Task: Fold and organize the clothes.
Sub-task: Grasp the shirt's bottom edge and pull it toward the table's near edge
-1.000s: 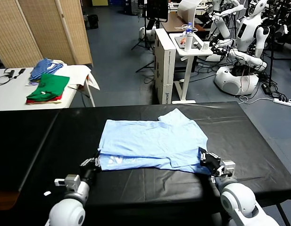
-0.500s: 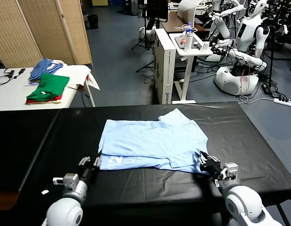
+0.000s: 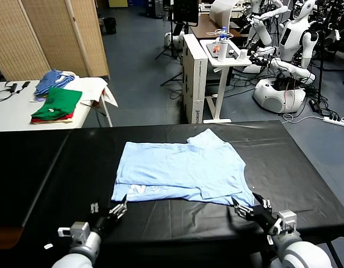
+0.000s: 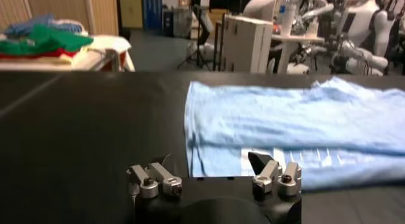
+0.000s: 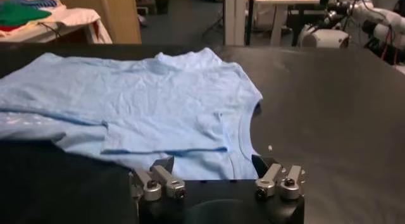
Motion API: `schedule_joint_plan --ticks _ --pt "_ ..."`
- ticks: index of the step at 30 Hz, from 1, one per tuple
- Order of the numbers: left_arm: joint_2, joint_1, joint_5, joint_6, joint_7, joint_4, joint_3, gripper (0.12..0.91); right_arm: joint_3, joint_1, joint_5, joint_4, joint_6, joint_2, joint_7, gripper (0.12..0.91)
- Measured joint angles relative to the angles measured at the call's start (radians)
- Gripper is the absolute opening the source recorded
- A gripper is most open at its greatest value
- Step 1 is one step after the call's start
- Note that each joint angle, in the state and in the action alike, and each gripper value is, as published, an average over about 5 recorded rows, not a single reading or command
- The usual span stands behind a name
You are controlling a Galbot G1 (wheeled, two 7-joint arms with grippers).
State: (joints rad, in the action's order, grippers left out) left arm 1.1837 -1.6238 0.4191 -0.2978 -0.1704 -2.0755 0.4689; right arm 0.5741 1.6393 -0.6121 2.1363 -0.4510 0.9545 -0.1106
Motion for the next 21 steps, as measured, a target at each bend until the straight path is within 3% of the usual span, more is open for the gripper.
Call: schedule_joint_plan --ticks 6,9,15,17,21 --pt "0.004 0.005 0.0 0.001 0.006 0.004 -0.006 0.903 -0.007 -0.002 0.006 -0.008 0.001 0.001 0.0 0.674" --pt "0.006 0.014 0.002 0.001 0.008 0.011 -0.012 0.85 -0.01 -0.005 0.007 -0.008 0.001 0.001 -0.001 0.618" --pt "0.001 0.034 0.016 0.002 0.011 0.029 -0.015 0.647 -0.019 -0.017 0.008 -0.02 0.0 -0.002 -0.002 0.533" --pt "-0.002 0.039 0.02 0.002 0.014 0.033 -0.015 0.557 -0.023 -0.022 0.007 -0.023 0.0 -0.005 -0.002 0.466" --pt "-0.006 0.041 0.021 0.004 0.02 0.035 -0.016 0.326 -0.025 -0.03 0.002 -0.023 -0.005 -0.02 -0.008 0.26"
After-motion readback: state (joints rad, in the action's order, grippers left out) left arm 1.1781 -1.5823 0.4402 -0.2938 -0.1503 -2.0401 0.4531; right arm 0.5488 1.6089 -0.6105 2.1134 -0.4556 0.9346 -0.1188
